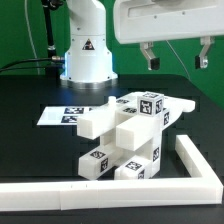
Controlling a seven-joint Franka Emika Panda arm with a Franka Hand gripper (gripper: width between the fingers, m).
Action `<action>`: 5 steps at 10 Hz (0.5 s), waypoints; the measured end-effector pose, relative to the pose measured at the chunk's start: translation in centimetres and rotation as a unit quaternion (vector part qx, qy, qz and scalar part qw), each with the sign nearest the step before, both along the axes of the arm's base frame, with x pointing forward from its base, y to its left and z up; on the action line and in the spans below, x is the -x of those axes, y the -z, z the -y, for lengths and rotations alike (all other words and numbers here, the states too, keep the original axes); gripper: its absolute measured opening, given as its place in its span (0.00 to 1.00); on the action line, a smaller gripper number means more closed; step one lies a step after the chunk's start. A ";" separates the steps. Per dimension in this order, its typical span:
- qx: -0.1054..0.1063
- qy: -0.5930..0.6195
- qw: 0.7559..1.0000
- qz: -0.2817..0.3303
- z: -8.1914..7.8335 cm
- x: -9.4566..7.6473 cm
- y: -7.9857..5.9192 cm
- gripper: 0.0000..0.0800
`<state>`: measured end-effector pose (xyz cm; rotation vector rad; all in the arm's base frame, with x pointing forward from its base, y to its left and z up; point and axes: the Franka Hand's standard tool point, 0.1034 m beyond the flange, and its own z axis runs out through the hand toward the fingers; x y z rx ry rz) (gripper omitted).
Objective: Assemble chair
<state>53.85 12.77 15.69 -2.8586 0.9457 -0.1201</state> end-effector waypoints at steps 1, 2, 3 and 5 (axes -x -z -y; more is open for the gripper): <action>0.000 -0.014 1.000 -0.003 -0.6 1.4 -0.3 0.81; 0.004 -0.026 1.000 -0.003 -0.7 2.8 -0.9 0.81; 0.015 -0.032 0.999 -0.002 -0.8 3.7 -1.3 0.81; 0.013 -0.029 0.999 -0.003 -0.7 3.5 -1.0 0.81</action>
Offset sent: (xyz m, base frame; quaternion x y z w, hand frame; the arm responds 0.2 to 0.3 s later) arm 0.0000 0.0000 0.0000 0.0000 0.0000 0.0000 1.0000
